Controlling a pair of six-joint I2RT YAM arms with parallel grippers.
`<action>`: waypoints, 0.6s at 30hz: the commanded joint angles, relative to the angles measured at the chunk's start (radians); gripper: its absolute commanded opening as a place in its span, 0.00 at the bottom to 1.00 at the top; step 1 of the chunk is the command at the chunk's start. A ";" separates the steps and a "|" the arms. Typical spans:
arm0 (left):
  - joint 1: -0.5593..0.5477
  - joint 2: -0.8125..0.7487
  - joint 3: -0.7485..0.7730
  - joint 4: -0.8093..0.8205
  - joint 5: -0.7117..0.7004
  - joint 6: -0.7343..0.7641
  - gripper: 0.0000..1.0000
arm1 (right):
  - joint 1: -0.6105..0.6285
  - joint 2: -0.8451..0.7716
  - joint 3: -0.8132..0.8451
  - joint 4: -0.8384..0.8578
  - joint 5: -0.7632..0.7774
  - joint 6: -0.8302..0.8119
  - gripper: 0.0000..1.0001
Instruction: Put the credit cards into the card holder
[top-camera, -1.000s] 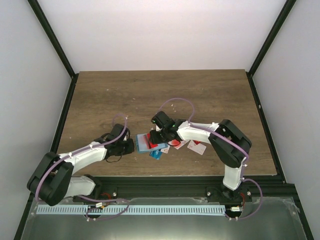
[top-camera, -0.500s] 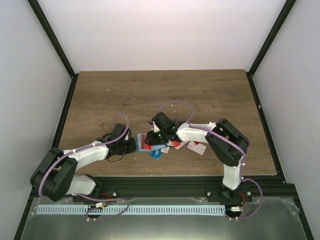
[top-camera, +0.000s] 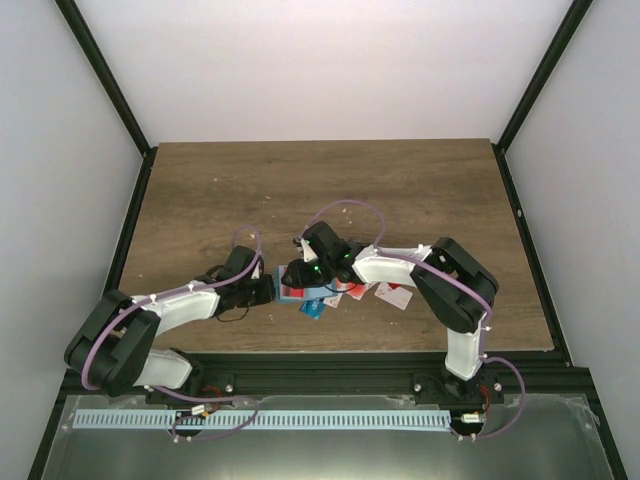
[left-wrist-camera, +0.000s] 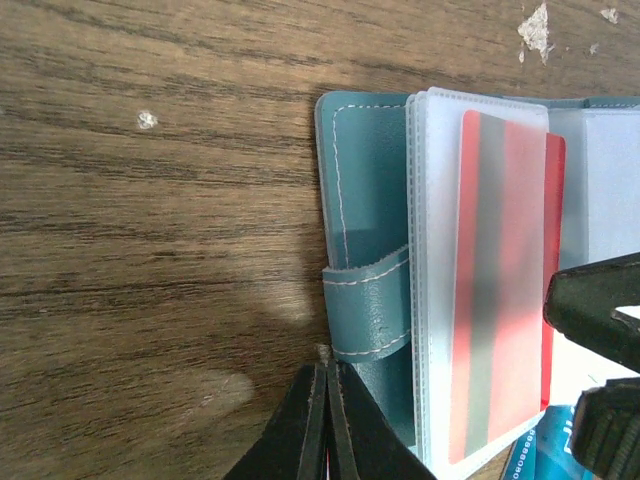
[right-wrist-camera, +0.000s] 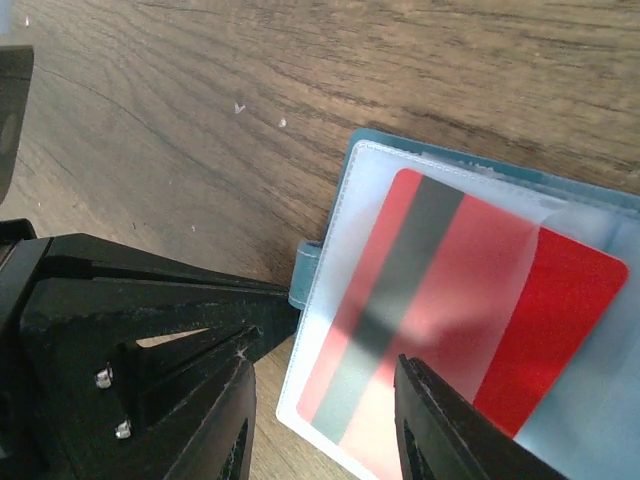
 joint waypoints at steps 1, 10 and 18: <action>-0.004 0.018 -0.020 -0.074 -0.025 0.015 0.04 | 0.003 -0.029 -0.005 -0.031 0.059 -0.009 0.41; -0.003 -0.015 0.019 -0.154 -0.112 0.013 0.04 | 0.003 -0.035 0.007 -0.148 0.191 0.014 0.45; 0.003 0.058 0.114 -0.182 -0.184 0.031 0.06 | 0.002 0.006 0.018 -0.130 0.172 0.017 0.46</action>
